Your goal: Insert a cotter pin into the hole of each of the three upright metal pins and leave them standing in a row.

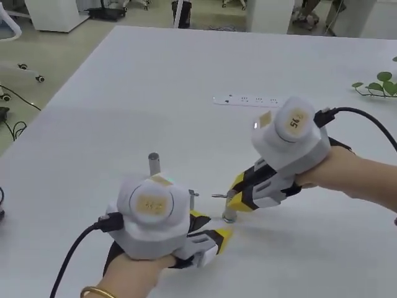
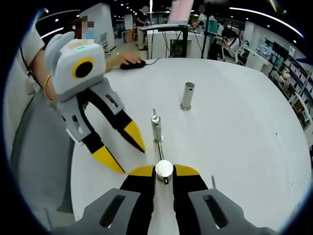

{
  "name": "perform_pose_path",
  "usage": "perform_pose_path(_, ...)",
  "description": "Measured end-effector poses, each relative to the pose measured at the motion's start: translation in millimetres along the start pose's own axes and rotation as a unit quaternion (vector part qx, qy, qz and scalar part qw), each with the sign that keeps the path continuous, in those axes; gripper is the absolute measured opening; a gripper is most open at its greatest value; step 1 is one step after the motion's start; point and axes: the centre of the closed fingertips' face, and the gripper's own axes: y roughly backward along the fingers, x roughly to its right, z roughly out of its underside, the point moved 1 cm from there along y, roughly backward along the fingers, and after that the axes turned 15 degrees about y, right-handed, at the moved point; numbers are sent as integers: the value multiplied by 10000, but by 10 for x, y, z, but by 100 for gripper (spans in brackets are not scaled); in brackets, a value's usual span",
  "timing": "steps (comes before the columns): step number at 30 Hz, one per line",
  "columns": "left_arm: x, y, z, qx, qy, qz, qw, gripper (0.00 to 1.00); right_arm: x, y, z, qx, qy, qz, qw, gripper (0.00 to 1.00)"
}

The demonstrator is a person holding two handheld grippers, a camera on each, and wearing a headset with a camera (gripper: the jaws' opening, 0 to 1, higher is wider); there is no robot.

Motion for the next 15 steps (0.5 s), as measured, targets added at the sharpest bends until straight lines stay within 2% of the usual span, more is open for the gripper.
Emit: perform_pose_path(15, 25, 194, -54, 146, -30, 22, 9999, 26, -10, 15, 10, 50, 21, -18, 10000, 15)
